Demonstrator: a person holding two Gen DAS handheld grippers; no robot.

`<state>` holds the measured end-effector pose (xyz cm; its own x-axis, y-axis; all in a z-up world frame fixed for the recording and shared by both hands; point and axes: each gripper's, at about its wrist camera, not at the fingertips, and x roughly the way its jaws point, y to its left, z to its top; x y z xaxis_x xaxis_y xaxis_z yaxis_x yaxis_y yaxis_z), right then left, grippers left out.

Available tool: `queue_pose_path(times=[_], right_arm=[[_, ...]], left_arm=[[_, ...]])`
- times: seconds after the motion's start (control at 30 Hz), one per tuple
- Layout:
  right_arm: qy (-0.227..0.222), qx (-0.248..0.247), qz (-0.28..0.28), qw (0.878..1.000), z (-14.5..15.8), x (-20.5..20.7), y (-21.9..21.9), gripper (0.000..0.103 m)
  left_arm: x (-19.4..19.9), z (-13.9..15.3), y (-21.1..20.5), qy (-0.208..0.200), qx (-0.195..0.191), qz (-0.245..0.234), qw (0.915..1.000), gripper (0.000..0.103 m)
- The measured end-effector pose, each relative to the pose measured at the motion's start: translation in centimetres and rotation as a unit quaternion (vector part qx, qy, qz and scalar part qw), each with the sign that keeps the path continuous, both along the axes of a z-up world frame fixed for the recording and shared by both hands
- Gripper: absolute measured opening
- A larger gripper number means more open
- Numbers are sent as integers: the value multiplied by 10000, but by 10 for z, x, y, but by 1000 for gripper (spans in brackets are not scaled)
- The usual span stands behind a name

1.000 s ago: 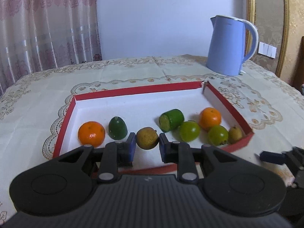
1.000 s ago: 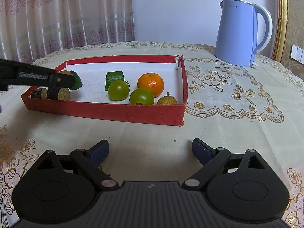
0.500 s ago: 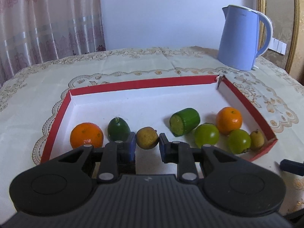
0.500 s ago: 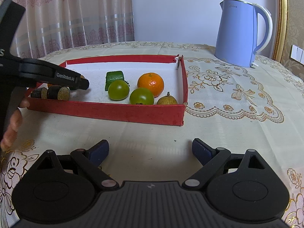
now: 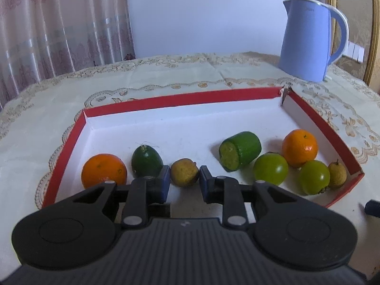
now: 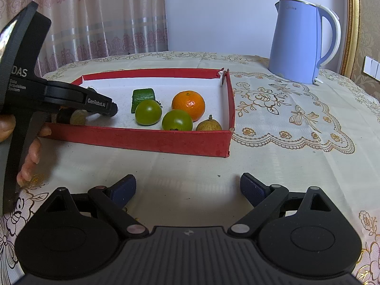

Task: Organize fruits
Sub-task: 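Carry the yellow-brown fruit into the tray and open the left gripper, then withdraw the left gripper from the tray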

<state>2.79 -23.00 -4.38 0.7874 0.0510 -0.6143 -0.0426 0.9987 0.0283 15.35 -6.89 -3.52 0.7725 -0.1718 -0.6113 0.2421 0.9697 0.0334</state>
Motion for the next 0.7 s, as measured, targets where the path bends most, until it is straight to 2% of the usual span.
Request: queue_pose_path(times=[0.23,0.47,0.53,0.67,0.7], right_arm=[[0,-1,0,10000,0,0,0,95],[0,-3,0,10000,0,0,0,96],[0,-5,-2,10000,0,0,0,96],[0,-6,-2,10000,0,0,0,96],[0,-7,-3,10000,0,0,1,96]], left_arm=[[-2,1,3,25,-73,-35,10000,27],[-15,4,3,-89,-9,-59,9999,43],[-20,6,3,-171,16,-42,9998,49],[-37,17,9,-427,-115,30,9990,77],[-41,20,10,-535,-103,75,9985,80]])
